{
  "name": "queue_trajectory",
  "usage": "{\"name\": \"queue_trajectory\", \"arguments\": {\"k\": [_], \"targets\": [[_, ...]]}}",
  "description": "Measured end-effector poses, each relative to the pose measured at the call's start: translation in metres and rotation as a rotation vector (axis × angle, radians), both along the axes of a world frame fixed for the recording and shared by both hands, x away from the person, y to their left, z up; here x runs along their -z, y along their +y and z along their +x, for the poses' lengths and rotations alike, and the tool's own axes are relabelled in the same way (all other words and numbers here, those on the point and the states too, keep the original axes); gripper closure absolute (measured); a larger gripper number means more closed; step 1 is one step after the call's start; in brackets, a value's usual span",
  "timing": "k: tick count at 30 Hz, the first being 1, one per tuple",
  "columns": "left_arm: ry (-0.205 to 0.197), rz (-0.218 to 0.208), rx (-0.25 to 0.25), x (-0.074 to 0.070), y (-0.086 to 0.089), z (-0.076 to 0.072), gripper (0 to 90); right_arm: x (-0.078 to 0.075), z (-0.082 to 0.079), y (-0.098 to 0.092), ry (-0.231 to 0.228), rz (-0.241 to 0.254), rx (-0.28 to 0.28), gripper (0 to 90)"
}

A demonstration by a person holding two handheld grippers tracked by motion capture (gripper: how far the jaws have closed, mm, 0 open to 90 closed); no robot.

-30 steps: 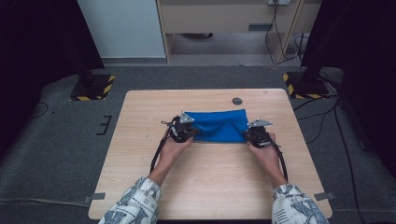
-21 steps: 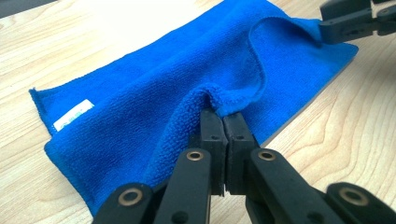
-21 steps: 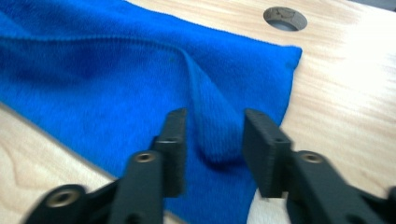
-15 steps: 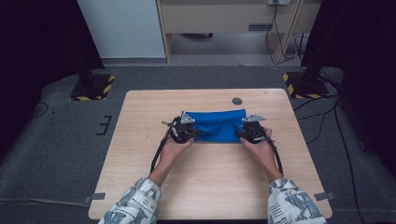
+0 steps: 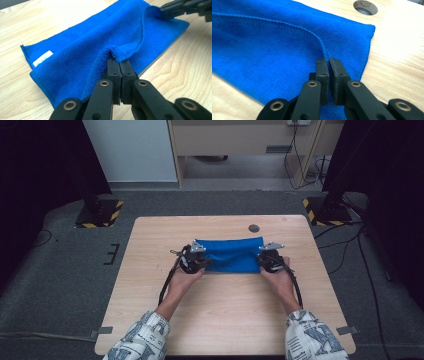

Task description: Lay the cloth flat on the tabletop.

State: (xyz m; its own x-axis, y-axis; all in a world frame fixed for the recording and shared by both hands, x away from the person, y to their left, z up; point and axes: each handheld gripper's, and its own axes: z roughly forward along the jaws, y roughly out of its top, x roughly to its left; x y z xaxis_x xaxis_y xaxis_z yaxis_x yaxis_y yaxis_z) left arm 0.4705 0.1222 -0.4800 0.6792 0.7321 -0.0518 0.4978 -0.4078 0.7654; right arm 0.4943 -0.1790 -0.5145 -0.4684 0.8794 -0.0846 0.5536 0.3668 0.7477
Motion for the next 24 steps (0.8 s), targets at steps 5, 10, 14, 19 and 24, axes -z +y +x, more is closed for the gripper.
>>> {"name": "queue_trajectory", "arguments": {"k": [5,10,14,19,24], "targets": [[-0.001,0.012,0.008,-0.003,0.007,-0.009,88.8,-0.012,-0.019,-0.008,-0.016,0.025,-0.044,87.3],[0.007,0.023,0.022,-0.001,0.015,-0.023,88.7,-0.02,-0.051,-0.014,-0.024,0.045,-0.099,87.9],[0.016,0.04,0.049,0.001,0.024,-0.041,88.5,-0.02,-0.073,-0.019,-0.02,0.057,-0.139,88.0],[0.031,0.044,0.063,0.005,0.029,-0.052,87.9,-0.018,-0.096,-0.022,-0.003,0.052,-0.174,88.0],[0.035,0.053,0.094,0.007,0.033,-0.069,87.4,-0.019,-0.112,-0.023,0.006,0.04,-0.198,88.0]]}}
